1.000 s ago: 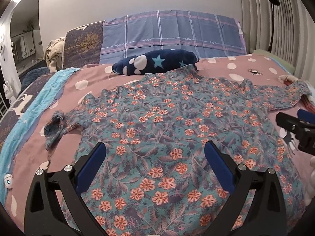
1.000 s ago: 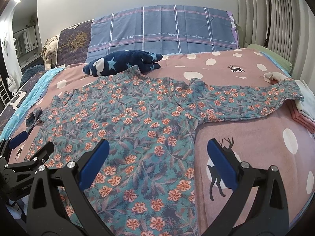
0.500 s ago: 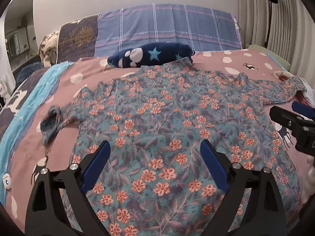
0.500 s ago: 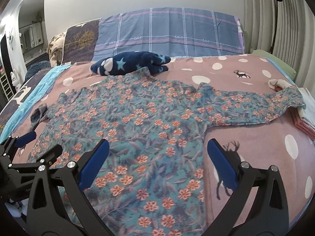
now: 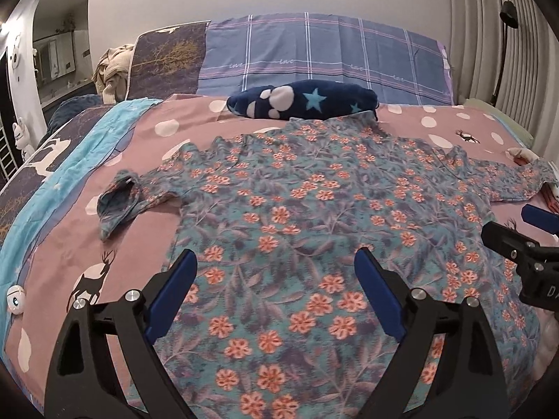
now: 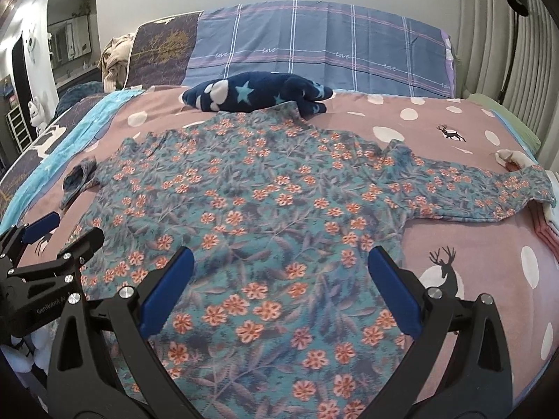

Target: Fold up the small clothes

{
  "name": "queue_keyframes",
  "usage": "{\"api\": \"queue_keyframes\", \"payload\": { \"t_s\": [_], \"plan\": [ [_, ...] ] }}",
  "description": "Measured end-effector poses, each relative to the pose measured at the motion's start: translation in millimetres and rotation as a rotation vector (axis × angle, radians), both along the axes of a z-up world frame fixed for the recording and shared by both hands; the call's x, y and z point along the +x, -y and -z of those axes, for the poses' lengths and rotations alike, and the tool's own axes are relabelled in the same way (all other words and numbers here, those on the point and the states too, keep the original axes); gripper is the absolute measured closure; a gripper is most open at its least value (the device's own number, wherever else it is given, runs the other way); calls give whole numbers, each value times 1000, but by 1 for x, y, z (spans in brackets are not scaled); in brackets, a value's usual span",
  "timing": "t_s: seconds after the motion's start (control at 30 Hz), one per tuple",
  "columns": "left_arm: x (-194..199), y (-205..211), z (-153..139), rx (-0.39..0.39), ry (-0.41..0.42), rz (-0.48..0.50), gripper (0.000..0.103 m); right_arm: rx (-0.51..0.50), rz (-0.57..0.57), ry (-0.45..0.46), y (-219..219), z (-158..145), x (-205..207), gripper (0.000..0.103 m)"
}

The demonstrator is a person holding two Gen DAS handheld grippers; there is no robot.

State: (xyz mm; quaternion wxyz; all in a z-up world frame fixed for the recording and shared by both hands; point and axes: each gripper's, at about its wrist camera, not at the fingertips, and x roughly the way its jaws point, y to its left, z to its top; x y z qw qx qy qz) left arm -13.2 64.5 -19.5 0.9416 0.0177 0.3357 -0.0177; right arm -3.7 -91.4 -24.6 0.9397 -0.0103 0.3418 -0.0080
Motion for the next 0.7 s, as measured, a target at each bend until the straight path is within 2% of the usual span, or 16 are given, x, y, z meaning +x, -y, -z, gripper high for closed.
{"api": "queue_keyframes", "payload": {
  "t_s": [0.7],
  "plan": [
    [-5,-21,3,-15,-3,-5,11,-26,-17,-15,-19,2,3,2]
  ]
}}
